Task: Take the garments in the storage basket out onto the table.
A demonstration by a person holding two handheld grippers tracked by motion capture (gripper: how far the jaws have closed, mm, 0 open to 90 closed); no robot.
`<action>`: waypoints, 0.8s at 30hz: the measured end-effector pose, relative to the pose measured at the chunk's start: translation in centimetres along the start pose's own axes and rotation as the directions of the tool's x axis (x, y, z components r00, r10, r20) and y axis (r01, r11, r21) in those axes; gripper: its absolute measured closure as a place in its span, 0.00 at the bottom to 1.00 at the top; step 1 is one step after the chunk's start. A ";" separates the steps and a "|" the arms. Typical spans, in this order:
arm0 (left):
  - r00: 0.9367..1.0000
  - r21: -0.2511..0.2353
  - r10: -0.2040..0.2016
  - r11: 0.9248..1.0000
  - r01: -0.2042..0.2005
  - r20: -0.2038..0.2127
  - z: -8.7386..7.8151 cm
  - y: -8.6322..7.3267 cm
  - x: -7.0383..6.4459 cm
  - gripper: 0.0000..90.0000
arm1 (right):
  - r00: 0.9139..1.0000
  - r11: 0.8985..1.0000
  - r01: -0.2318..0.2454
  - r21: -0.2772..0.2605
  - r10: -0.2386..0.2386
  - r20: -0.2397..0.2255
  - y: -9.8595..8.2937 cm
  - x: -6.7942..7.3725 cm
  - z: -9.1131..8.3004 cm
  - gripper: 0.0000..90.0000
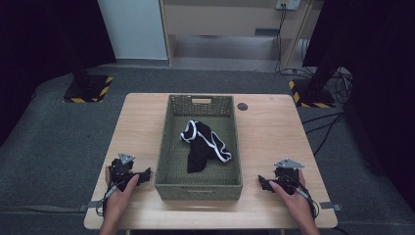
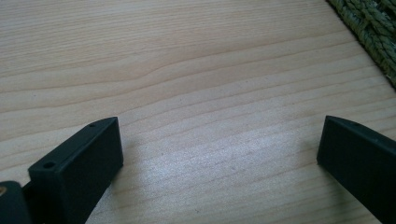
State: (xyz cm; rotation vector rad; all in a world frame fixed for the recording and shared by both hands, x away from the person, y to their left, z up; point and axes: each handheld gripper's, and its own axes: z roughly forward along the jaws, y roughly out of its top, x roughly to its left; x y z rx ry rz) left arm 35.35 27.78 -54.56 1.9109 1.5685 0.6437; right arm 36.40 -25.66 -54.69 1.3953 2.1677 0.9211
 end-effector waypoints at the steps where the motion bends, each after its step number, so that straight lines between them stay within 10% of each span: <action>1: 1.000 0.000 0.000 1.000 0.000 0.000 0.0 0.0 0.0 0.00 | 1.000 1.000 0.000 -0.001 0.000 -0.003 0.0 0.0 0.0 0.02; 24: 1.000 0.000 0.000 1.000 0.000 0.000 0.0 0.0 0.0 0.00 | 0.998 0.999 0.043 -0.008 -0.043 -0.034 1.0 1.2 -1.3 0.03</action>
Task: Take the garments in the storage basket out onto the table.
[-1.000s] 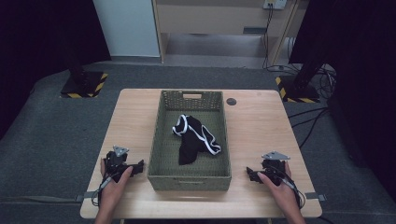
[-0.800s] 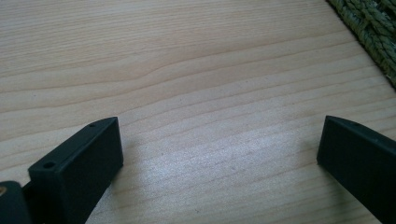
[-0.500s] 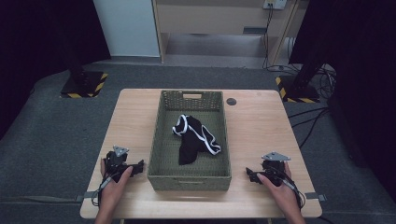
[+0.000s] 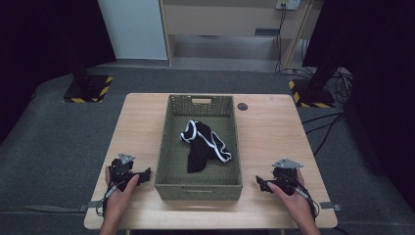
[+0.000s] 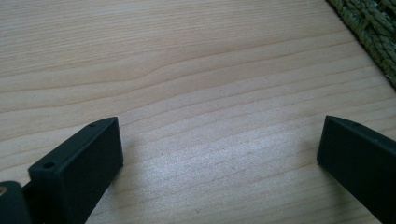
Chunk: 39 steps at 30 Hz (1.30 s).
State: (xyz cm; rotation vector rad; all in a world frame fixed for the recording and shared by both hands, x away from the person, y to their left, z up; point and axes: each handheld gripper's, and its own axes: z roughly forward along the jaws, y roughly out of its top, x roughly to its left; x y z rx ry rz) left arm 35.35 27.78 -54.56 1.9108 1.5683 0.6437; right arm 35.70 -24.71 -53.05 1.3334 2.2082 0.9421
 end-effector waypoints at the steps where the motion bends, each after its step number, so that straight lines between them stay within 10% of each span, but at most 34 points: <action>1: 1.000 0.000 0.000 1.000 0.000 0.000 0.0 0.0 0.0 0.00 | 1.000 1.000 0.006 -0.001 -0.006 -0.001 0.0 0.0 -0.1 0.03; 39: 1.000 0.000 0.000 1.000 0.000 0.000 0.0 0.0 0.0 0.00 | 0.995 0.993 0.095 -0.076 -0.098 -0.036 5.8 2.9 -6.5 0.04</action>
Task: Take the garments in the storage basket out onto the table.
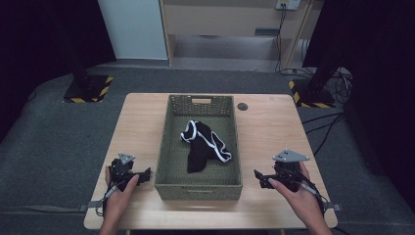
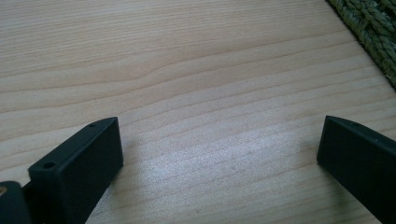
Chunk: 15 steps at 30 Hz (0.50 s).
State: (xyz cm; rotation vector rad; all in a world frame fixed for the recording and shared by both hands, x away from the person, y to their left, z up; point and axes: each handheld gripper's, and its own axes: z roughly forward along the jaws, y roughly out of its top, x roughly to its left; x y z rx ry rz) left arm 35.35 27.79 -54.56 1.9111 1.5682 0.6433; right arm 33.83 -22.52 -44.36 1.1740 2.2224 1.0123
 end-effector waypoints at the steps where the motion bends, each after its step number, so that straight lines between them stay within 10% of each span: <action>1: 1.000 0.000 0.000 1.000 0.000 0.000 0.0 0.0 0.0 0.00 | 1.000 1.000 0.000 0.000 0.000 0.000 0.0 0.0 0.0 0.04; 15: 1.000 0.000 0.000 1.000 0.000 0.000 0.0 0.0 0.0 0.00 | 0.999 0.999 0.041 -0.024 -0.041 -0.016 4.1 1.5 -0.8 0.04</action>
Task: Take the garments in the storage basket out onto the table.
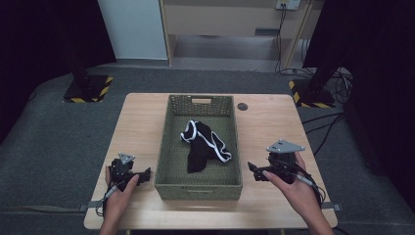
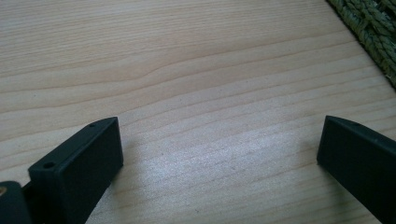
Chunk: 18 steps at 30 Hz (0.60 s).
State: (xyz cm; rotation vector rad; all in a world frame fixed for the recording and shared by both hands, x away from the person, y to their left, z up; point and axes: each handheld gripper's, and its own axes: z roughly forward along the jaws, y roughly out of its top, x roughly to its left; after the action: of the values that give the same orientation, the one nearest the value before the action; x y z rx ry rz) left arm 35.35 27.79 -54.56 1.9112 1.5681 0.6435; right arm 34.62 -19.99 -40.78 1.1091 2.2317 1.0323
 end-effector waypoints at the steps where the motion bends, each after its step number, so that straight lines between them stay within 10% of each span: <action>1: 1.000 0.000 0.000 1.000 0.000 0.000 0.0 0.0 0.0 0.00 | 1.000 1.000 0.002 -0.001 -0.002 -0.001 0.4 0.1 0.0 0.04; 18: 1.000 0.000 0.000 1.000 0.000 0.000 0.0 0.0 0.0 0.00 | 0.999 0.999 0.040 -0.003 -0.040 -0.016 4.5 1.5 1.0 0.03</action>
State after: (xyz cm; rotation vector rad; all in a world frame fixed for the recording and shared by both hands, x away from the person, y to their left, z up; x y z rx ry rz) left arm 35.35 27.78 -54.56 1.9110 1.5679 0.6440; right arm 36.53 -16.56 -38.01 1.0548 2.2554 1.0309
